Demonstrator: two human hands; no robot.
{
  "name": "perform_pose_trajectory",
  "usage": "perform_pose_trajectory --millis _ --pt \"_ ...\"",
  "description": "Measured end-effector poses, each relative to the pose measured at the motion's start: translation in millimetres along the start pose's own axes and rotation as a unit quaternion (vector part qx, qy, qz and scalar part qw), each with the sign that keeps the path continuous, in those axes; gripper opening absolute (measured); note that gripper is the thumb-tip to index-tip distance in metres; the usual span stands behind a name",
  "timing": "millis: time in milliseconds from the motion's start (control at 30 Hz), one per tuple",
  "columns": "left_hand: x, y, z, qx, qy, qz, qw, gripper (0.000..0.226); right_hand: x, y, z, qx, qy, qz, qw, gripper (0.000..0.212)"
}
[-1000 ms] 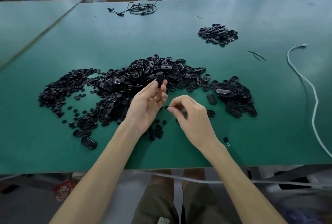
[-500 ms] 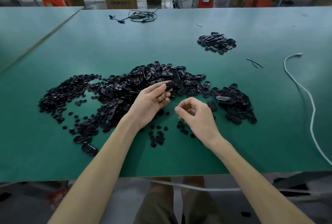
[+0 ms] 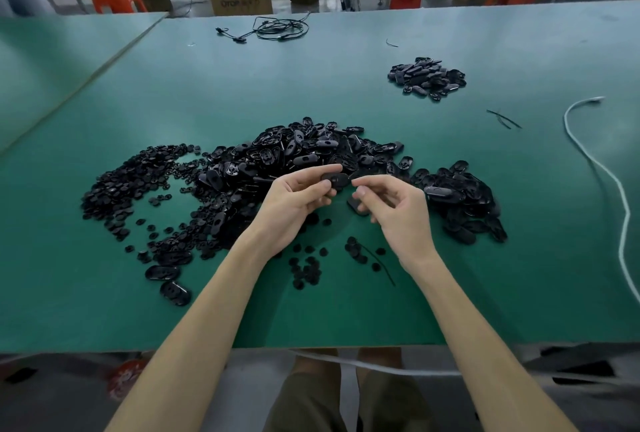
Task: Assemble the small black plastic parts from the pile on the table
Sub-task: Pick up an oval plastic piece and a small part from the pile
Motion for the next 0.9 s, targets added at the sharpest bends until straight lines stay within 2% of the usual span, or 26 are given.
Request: perform_pose_trajectory --millis 167,567,667,900 --pt "0.4 -2.6 -1.2 -0.008 -0.025 0.063 0.998 0.027 2.8 0.9 -0.7 -0.010 0.000 0.037 0.999 0.012" --pt "-1.6 -10.8 -6.5 -0.002 -0.044 0.130 0.991 0.020 2.5 2.8 0.1 -0.005 0.002 0.054 0.999 0.013" --pt "-3.1 -13.1 -6.8 0.003 -0.057 0.137 0.989 0.018 2.3 2.8 0.1 -0.005 0.005 0.053 0.999 0.015" --pt "-2.9 -11.1 -6.9 -0.039 -0.084 0.129 0.987 0.014 3.2 -1.5 -0.4 0.024 0.000 0.046 0.999 0.017"
Point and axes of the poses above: each hand's wrist, its own z-axis towards the middle knuckle, its own y-axis out of the back of the hand, x = y × z, the point moved 4 cm from there along z, towards the middle knuckle, and after that the axes turned 8 degrees about z, right-handed, at the moved point
